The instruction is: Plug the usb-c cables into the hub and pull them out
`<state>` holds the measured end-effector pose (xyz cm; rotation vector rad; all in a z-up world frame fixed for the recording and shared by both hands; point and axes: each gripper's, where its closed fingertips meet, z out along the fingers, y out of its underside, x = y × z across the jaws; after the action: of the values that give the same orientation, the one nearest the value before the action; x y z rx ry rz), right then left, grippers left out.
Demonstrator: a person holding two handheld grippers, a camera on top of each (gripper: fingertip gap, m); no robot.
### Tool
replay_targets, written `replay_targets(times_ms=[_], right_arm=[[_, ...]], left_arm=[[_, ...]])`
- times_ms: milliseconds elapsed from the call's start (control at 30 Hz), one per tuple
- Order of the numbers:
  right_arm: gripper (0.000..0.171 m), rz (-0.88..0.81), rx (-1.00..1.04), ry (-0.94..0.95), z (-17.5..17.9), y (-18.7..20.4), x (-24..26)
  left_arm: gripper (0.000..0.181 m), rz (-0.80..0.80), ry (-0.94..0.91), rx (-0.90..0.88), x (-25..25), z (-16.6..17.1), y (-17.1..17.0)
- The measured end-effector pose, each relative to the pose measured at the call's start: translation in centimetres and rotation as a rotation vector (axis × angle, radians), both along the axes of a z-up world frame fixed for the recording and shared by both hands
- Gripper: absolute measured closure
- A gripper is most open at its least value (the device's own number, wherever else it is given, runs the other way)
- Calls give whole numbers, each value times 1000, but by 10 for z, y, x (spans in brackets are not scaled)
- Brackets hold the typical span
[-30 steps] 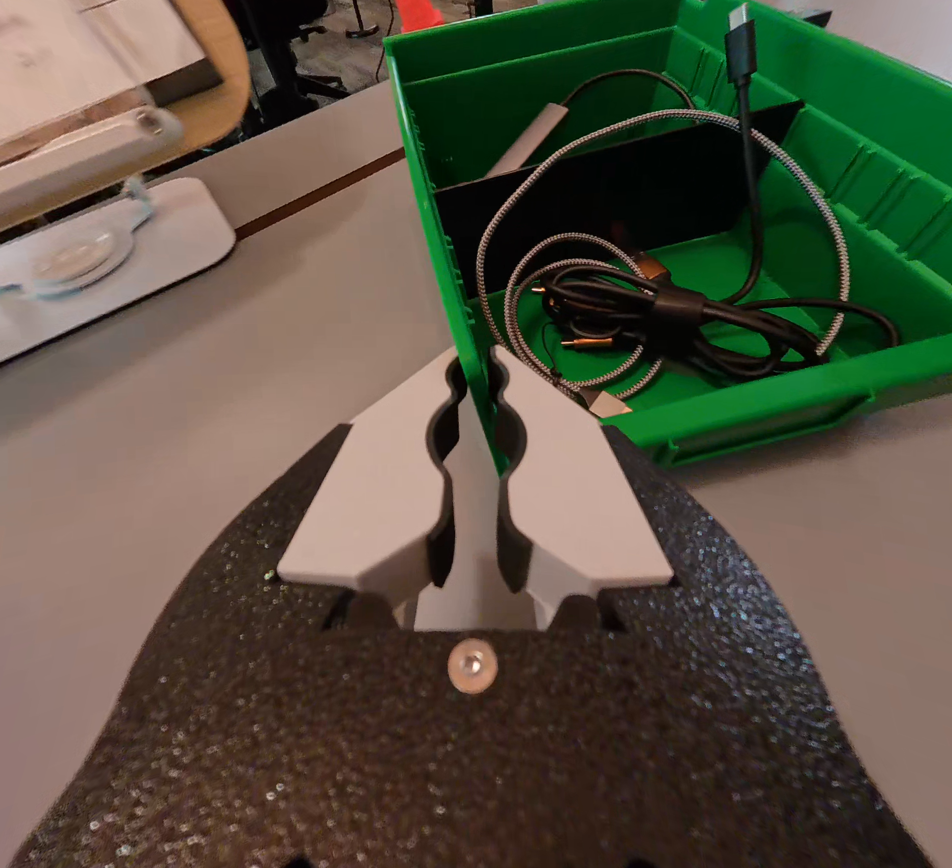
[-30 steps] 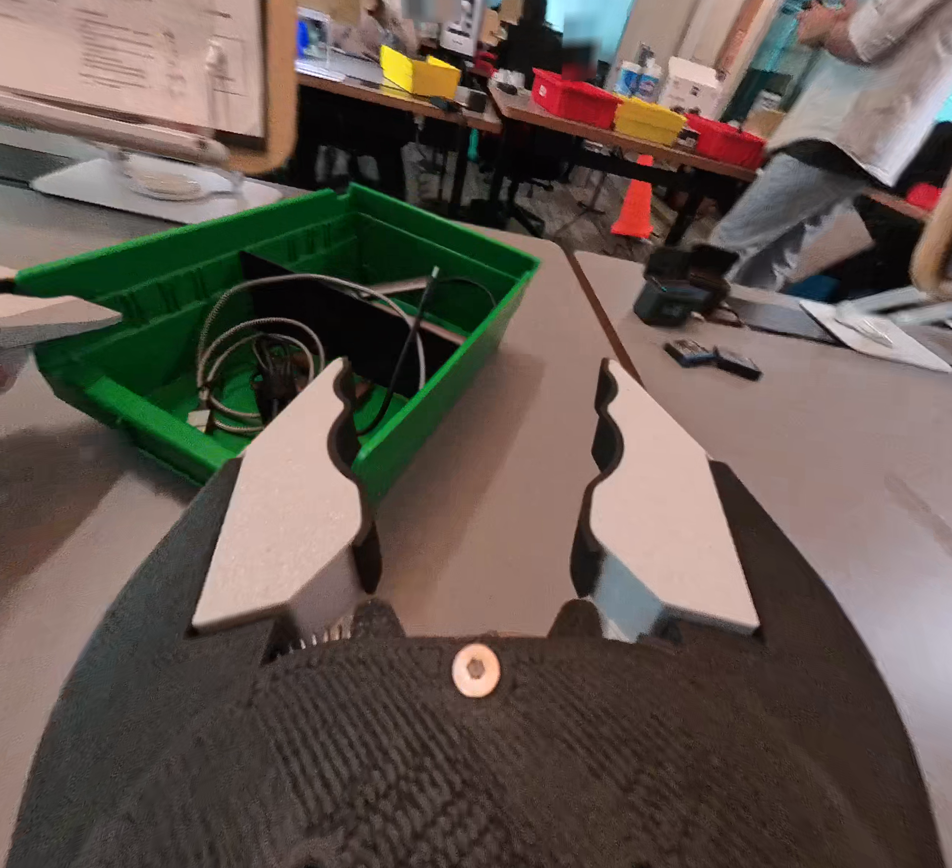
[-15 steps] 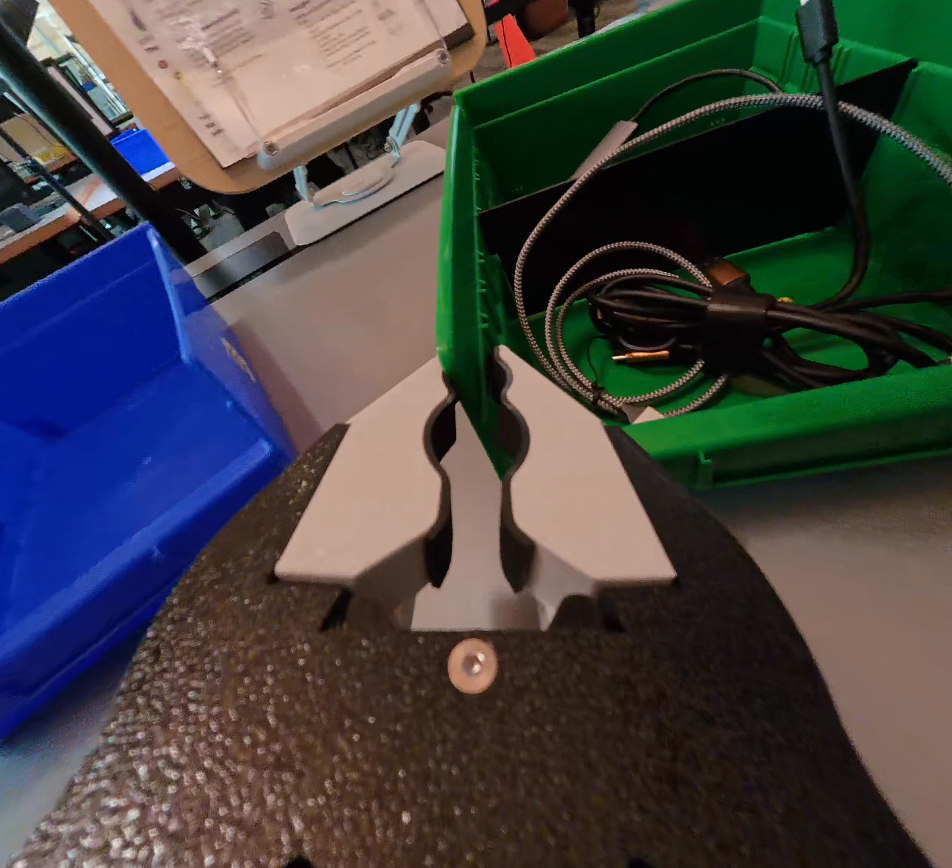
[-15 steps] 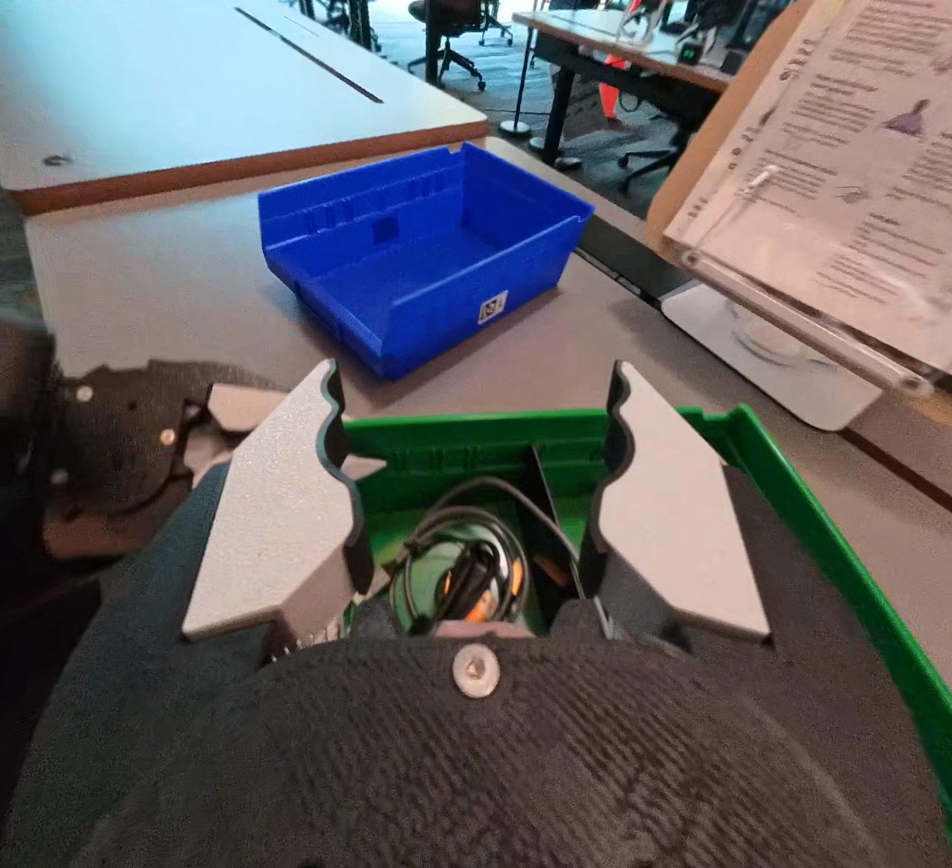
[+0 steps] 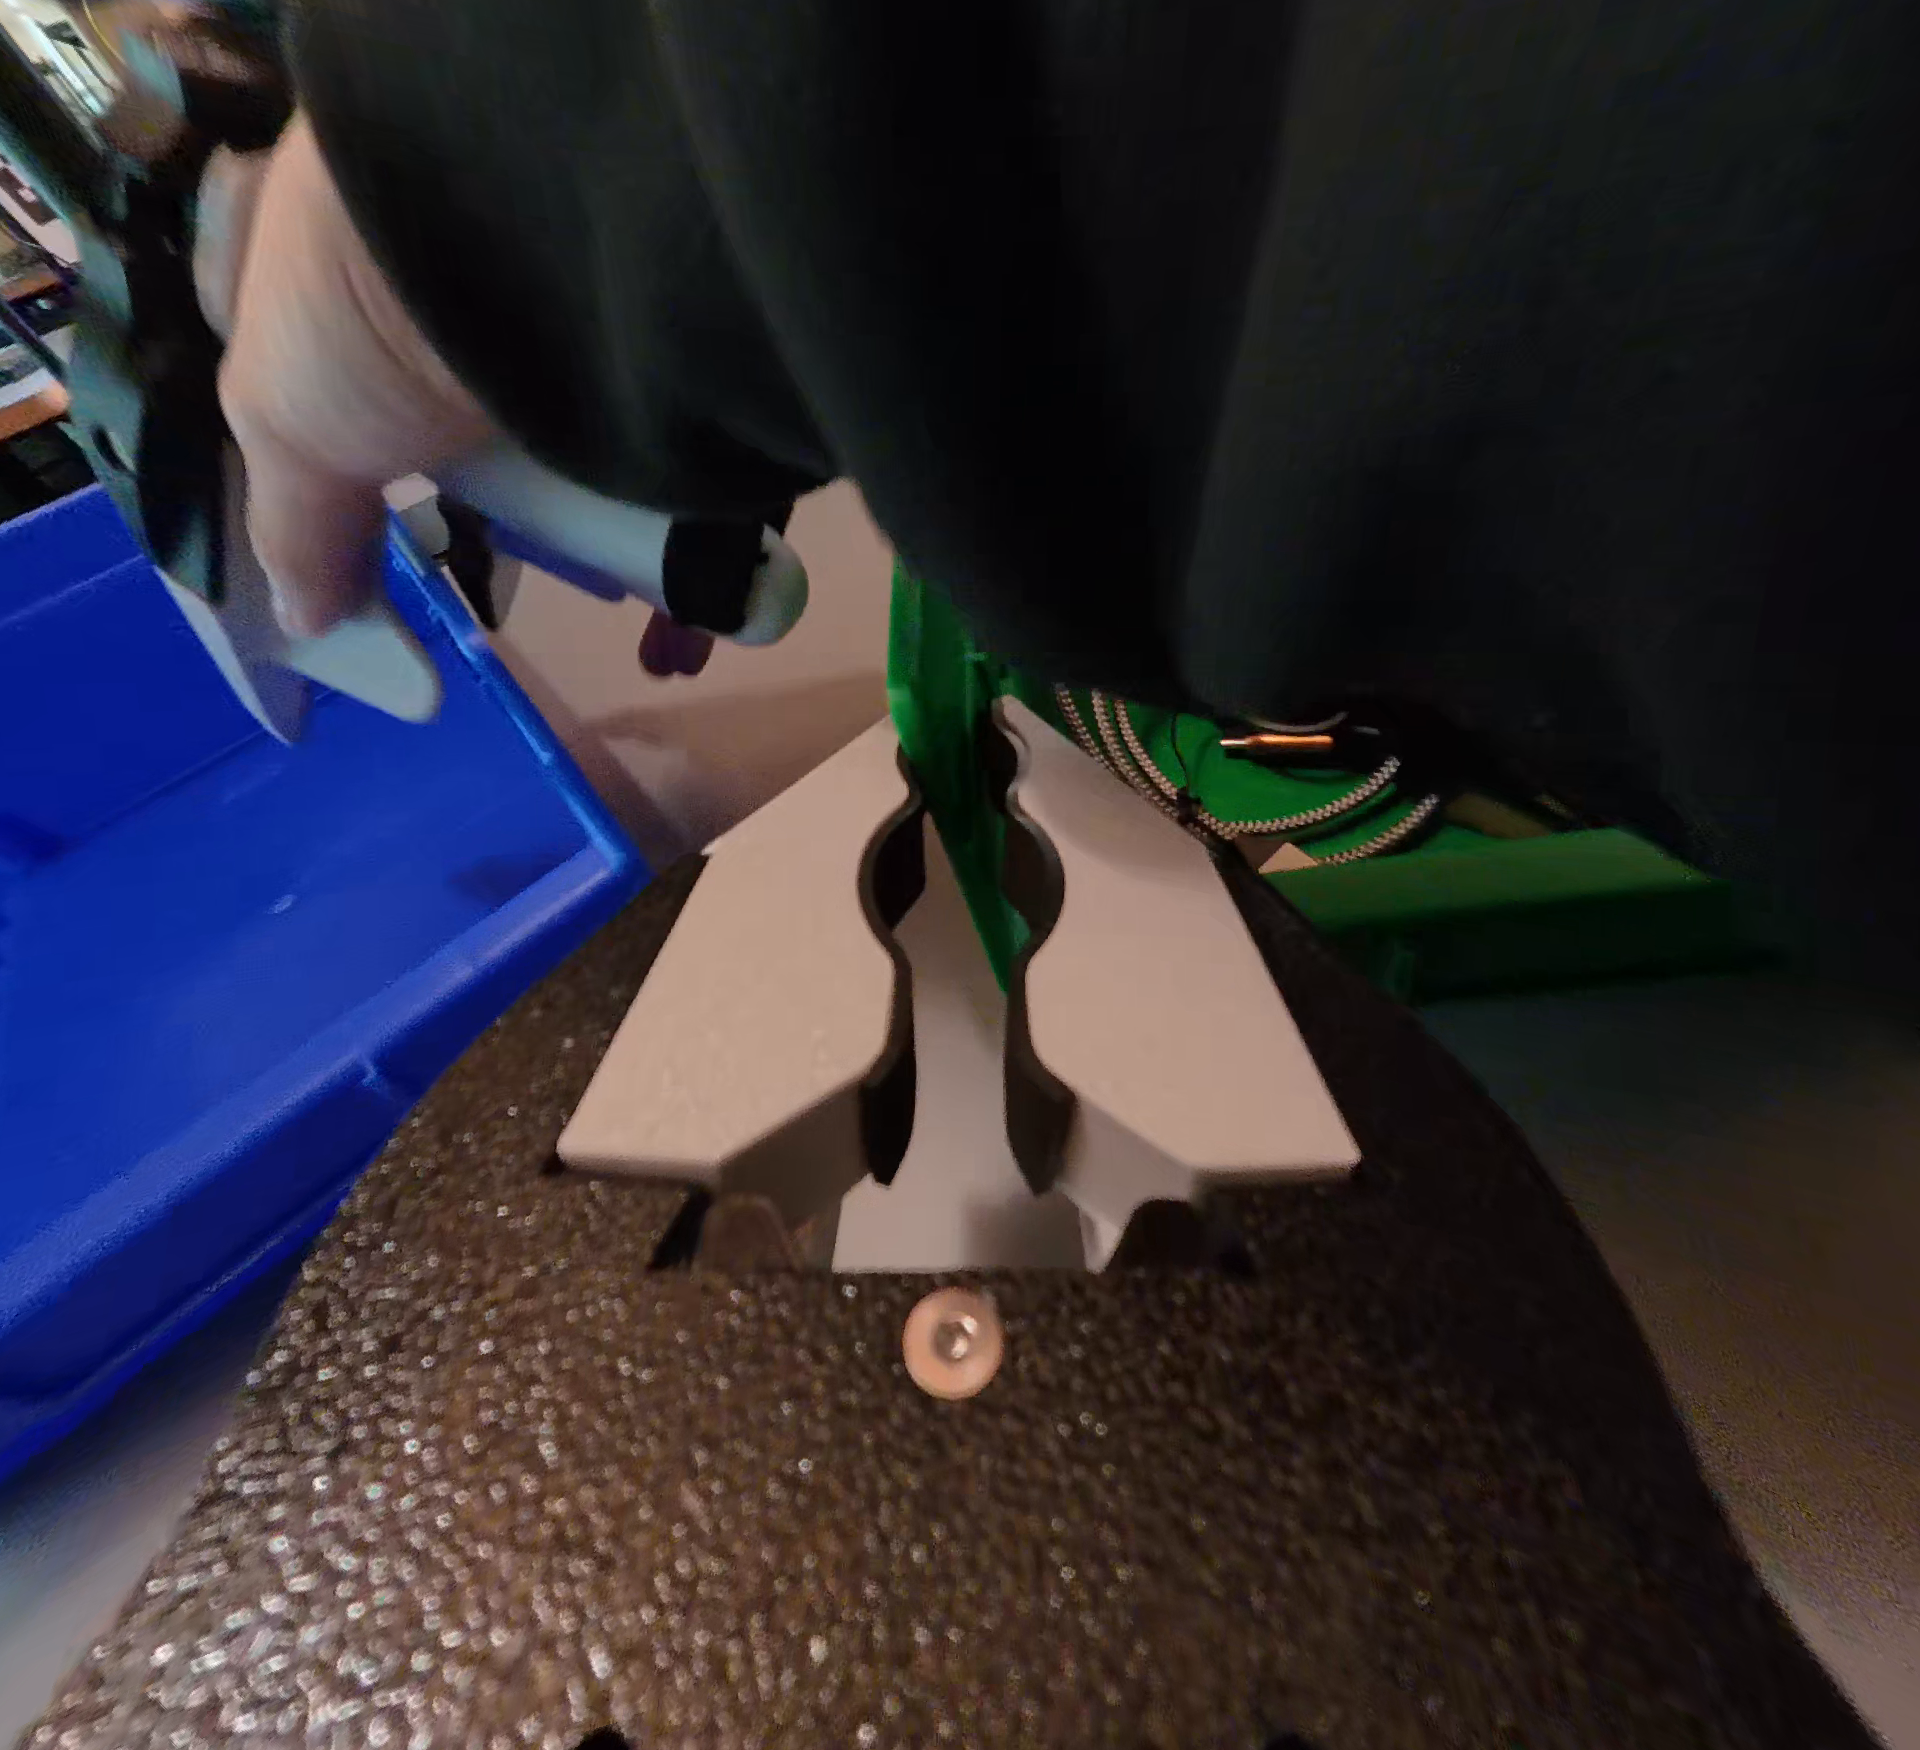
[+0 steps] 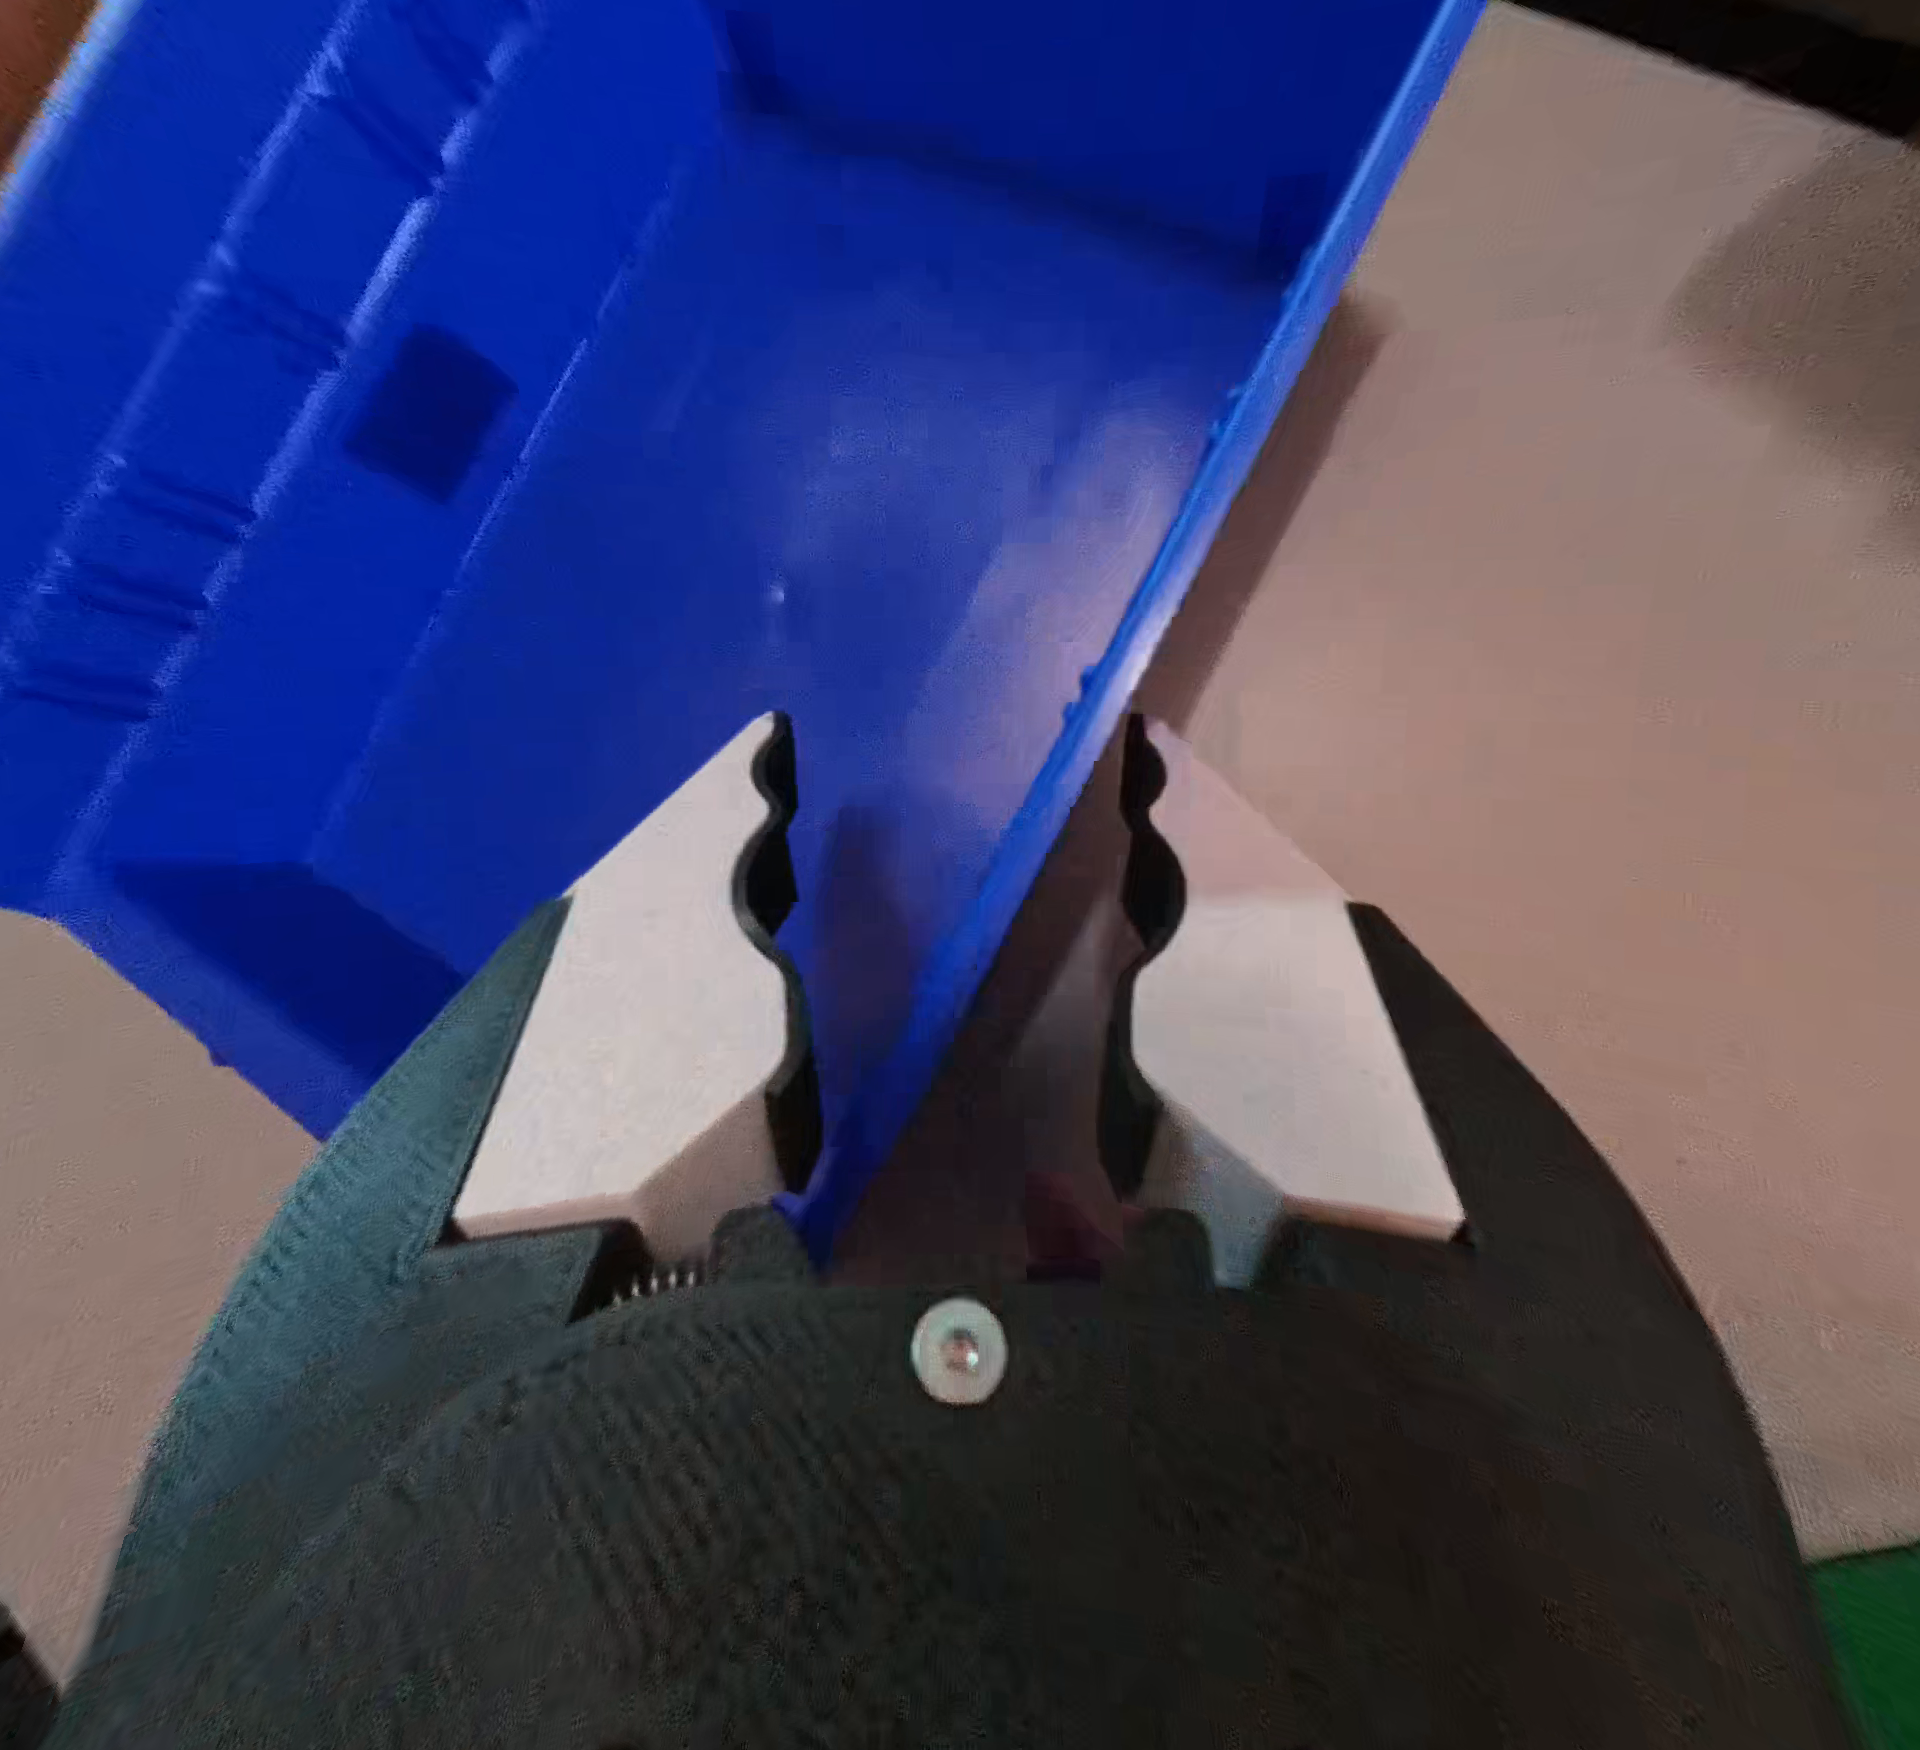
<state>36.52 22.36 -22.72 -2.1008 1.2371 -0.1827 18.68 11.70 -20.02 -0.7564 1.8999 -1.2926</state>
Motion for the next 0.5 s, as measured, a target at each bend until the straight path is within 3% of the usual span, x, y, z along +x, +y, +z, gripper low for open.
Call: replay_targets(times_ms=[67,267,367,500], right_arm=[[130,-28,-80,-21,-15,-3,6],[140,-78,-15,-14,2,-3,10],[140,-44,-10,-46,42,-20,11],[140,-60,90,-168,134,-72,18]], left_arm=[[176,2,-2,0,2,0,4],[176,-16,-15,14,1,0,7],[176,-40,-40,48,1,1,10],[175,-39,-49,64,6,0,23]])
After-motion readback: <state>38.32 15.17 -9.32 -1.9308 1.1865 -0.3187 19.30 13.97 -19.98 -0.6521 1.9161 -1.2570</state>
